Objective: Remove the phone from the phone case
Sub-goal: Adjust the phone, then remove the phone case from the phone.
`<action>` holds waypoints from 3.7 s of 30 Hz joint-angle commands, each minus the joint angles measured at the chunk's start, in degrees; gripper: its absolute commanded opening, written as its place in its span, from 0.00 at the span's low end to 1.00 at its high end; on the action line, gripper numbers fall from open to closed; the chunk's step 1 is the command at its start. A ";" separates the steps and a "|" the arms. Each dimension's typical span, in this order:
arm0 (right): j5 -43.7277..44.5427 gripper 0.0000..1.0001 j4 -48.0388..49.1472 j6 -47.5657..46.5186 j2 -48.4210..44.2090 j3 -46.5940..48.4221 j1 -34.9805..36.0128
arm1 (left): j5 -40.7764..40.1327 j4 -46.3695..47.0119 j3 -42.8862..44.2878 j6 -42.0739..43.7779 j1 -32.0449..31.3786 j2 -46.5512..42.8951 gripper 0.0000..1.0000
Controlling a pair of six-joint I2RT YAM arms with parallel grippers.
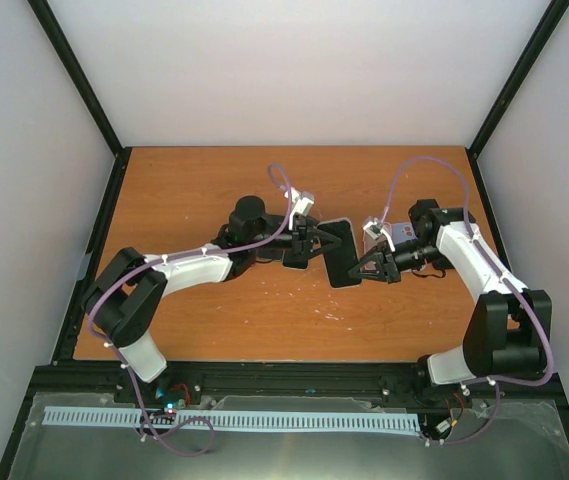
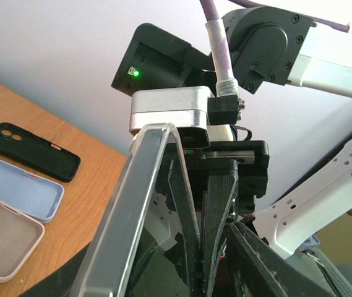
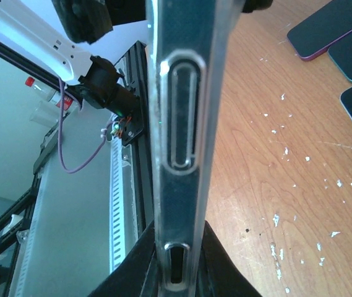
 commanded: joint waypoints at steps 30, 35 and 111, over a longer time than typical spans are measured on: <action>-3.53 0.04 -2.42 -3.88 -0.08 1.65 0.63 | 4.09 7.41 -1.79 0.57 1.76 -0.93 0.27; -3.52 0.04 -2.33 -3.70 0.00 1.59 0.63 | 4.92 8.82 -2.62 0.41 1.82 -1.19 0.19; 12.93 0.07 1.14 -5.83 -15.78 6.89 21.32 | 24.24 23.77 -0.12 -25.24 5.62 -2.17 0.00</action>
